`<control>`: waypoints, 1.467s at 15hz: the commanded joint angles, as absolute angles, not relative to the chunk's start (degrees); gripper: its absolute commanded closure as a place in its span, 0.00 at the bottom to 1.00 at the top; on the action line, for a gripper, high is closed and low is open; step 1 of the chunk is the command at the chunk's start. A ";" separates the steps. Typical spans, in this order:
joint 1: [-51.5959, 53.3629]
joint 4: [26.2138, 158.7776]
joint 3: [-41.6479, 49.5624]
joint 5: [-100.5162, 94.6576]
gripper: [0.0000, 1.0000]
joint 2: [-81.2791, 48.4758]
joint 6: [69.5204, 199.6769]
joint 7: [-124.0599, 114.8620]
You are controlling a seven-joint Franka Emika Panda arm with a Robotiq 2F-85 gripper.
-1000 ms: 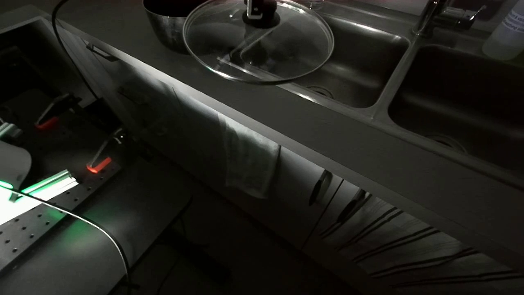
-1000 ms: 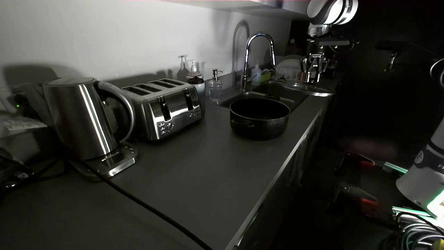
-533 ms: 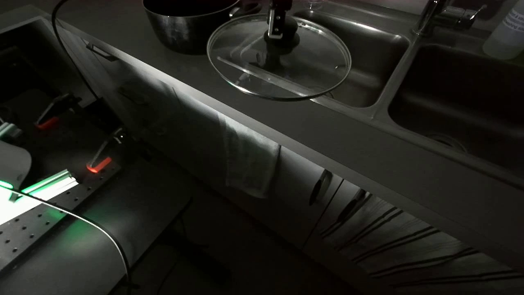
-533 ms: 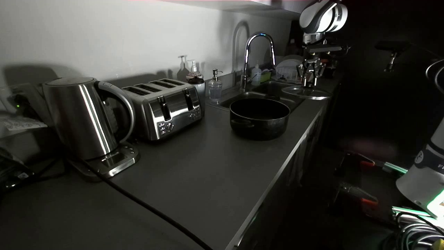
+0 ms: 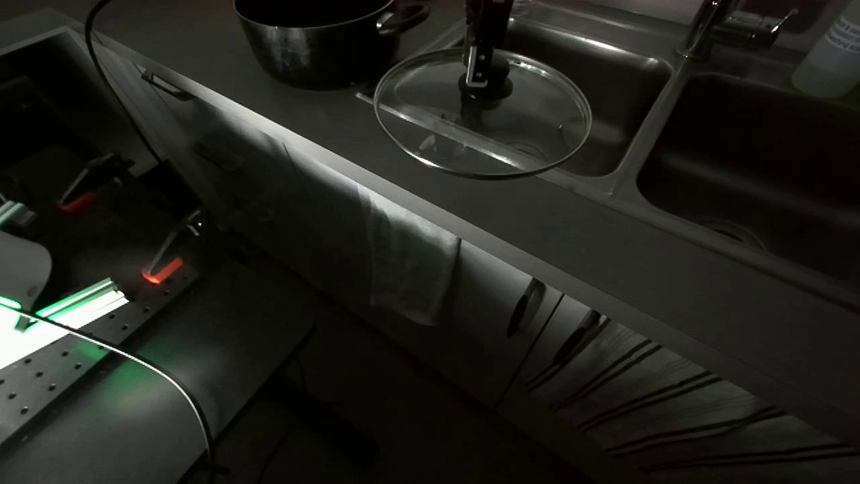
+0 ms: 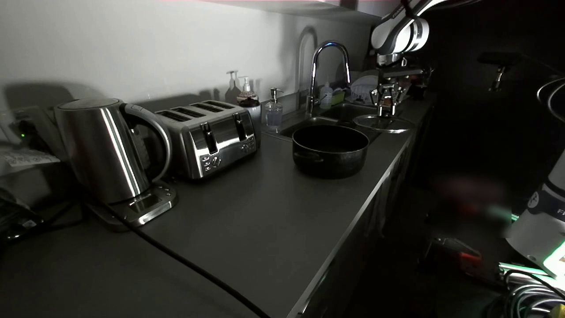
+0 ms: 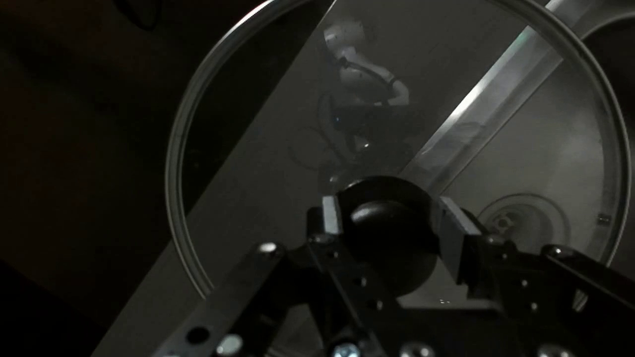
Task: Remove the glass lid from the black pot.
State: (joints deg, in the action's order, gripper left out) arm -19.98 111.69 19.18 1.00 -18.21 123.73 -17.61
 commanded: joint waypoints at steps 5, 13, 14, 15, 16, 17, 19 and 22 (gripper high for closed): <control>-17.52 114.44 17.28 1.89 0.77 -18.14 129.50 -16.69; -16.18 122.97 17.24 1.25 0.77 -12.65 134.18 -15.10; -16.23 124.01 17.24 1.38 0.77 -11.93 134.71 -14.92; -16.22 125.10 17.20 1.43 0.77 -11.17 135.23 -14.80; -16.16 125.95 17.22 1.32 0.77 -10.63 135.66 -14.89; -16.15 126.50 17.18 1.32 0.77 -10.46 135.83 -14.88; -16.16 127.32 17.12 1.32 0.77 -10.23 135.92 -14.84; -16.14 127.41 17.15 1.20 0.77 -11.00 135.75 -15.18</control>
State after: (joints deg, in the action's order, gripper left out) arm -16.48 125.97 16.87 1.00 -12.60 134.73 -16.06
